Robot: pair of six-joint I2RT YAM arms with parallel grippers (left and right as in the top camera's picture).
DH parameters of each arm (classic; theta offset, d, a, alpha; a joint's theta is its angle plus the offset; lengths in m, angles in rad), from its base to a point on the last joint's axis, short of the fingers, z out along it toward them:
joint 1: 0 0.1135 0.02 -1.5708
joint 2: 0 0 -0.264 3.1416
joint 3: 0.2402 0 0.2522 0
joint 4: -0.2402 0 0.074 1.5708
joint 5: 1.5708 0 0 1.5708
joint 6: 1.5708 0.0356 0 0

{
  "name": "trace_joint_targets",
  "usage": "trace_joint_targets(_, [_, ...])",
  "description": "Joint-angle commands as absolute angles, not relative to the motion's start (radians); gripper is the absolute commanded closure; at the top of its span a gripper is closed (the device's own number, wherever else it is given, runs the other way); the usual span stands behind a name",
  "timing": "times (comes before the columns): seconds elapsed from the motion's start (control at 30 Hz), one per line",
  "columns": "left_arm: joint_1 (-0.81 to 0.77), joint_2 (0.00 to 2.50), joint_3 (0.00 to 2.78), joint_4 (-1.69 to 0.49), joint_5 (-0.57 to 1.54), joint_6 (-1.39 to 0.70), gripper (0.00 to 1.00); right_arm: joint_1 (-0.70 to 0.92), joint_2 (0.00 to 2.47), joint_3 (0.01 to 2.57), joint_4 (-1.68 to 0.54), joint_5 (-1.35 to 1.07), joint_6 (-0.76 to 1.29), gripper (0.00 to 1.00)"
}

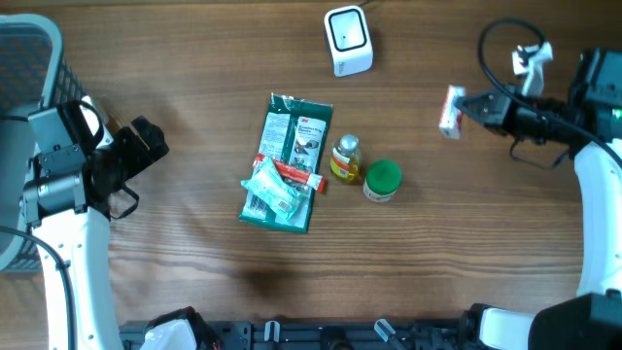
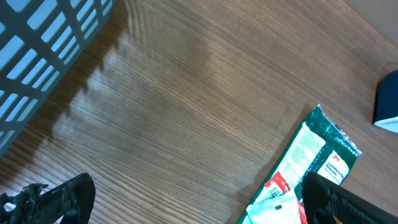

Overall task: Scan the item barcode
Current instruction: 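Carry the red-white box with the right gripper toward the white scanner, then hold the red-white box in front of the scanner window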

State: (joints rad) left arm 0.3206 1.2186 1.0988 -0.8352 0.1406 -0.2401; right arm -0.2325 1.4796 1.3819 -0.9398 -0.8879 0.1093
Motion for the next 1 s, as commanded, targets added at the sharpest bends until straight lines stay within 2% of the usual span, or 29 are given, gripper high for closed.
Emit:
trace_joint_targets(0.0, [0.318, 1.221, 1.1, -0.834, 0.152, -0.22, 0.0, -0.178, 1.462, 1.494, -0.978, -0.944, 0.028, 0.96])
trace_joint_targets(0.23, [0.318, 1.221, 1.1, -0.834, 0.152, -0.22, 0.0, -0.078, 1.479, 1.497, -0.939, -1.064, -0.056, 0.96])
trace_joint_targets(0.4, [0.318, 1.221, 1.1, -0.834, 0.152, -0.22, 0.0, 0.002, 1.565, 1.497, -0.779, -1.156, -0.014, 0.96])
trace_joint_targets(0.47, [0.318, 1.221, 1.1, -0.834, 0.152, -0.22, 0.0, 0.02, 1.625, 1.497, -0.609, -1.193, 0.111, 0.96])
trace_joint_targets(0.6, [0.318, 1.221, 1.1, -0.834, 0.152, -0.22, 0.0, 0.069, 1.845, 1.497, -0.093, -1.206, 0.385, 0.95])
trace_joint_targets(0.73, [0.318, 1.221, 1.1, -0.834, 0.152, -0.22, 0.0, 0.069, 2.176, 1.497, 0.633, -1.196, 0.811, 0.96])
trace_joint_targets(0.8, [0.318, 1.221, 1.1, -0.834, 0.152, -0.22, 0.0, 0.068, 2.297, 1.499, 0.912, -1.114, 0.973, 0.96])
trace_joint_targets(0.97, [0.318, 1.221, 1.1, -0.834, 0.152, -0.22, 0.0, 0.075, 2.413, 1.56, 0.923, -0.961, 0.925, 0.96])
